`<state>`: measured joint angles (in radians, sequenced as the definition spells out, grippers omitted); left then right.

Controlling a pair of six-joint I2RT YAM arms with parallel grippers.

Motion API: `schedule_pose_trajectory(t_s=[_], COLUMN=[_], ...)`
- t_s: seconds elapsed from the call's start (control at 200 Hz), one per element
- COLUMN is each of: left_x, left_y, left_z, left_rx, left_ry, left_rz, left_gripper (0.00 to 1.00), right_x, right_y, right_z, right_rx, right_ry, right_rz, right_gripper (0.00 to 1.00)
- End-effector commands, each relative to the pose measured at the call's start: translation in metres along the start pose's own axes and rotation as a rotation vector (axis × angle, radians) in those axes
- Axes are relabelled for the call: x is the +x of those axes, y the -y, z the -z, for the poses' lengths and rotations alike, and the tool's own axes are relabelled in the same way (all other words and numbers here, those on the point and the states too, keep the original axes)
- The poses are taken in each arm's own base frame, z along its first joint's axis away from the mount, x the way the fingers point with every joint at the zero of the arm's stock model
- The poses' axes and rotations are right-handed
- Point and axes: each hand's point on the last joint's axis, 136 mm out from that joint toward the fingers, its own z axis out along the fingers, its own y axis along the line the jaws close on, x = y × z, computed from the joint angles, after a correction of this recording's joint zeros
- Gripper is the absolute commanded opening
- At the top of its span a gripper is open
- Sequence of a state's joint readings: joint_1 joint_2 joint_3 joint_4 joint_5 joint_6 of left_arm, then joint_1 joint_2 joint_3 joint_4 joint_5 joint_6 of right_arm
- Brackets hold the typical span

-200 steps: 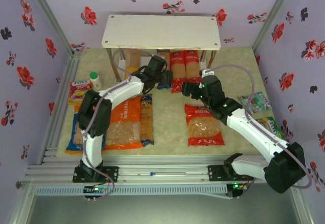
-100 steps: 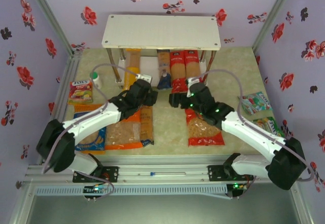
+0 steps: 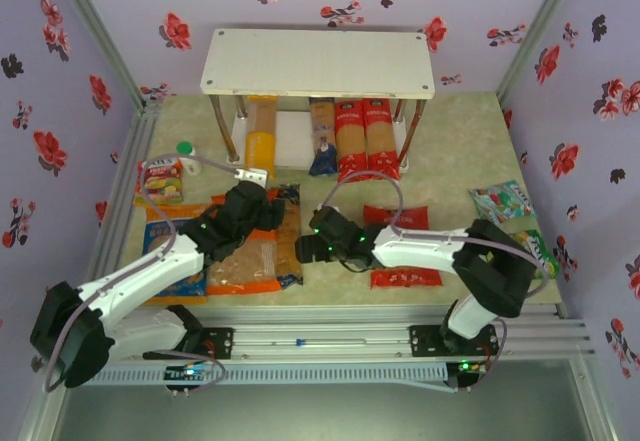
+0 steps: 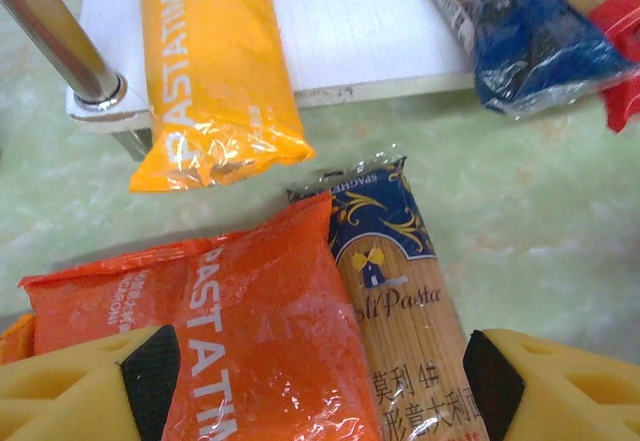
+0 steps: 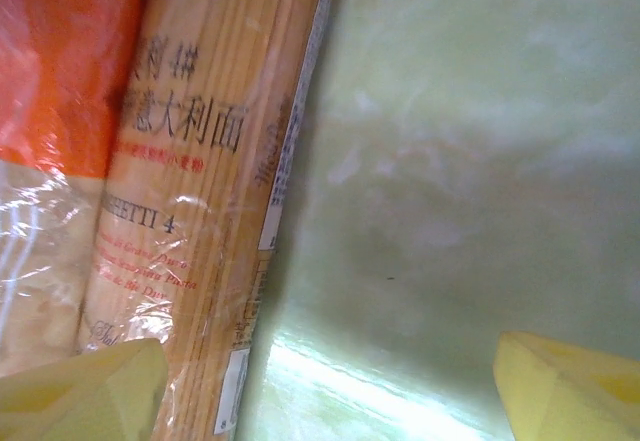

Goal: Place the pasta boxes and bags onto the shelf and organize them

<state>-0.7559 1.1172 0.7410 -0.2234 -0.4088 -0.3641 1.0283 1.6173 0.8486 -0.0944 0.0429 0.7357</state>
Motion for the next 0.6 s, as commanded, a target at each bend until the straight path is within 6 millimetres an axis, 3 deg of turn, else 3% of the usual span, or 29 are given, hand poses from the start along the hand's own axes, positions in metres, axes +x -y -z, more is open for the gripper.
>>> schedule_pose_trajectory(t_s=[0.0, 0.345, 0.595], left_x=[0.006, 0.011, 0.009], left_y=[-0.010, -0.013, -0.014], left_z=[0.002, 0.004, 0.009], left_rx=[-0.024, 0.004, 0.018], left_ry=[0.001, 0.017, 0.034], left_rz=[0.010, 0.023, 0.028], left_gripper=[0.80, 0.80, 0.80], right_x=[-0.013, -0.014, -0.013], right_y=[-0.034, -0.047, -0.026], right_z=[-0.007, -0.026, -0.035], right_rx=[-0.077, -0.017, 0.122], right_ry=[0.025, -0.014, -0.014], right_rz=[-0.040, 0.004, 0.007], right_gripper=[0.85, 0.81, 0.73])
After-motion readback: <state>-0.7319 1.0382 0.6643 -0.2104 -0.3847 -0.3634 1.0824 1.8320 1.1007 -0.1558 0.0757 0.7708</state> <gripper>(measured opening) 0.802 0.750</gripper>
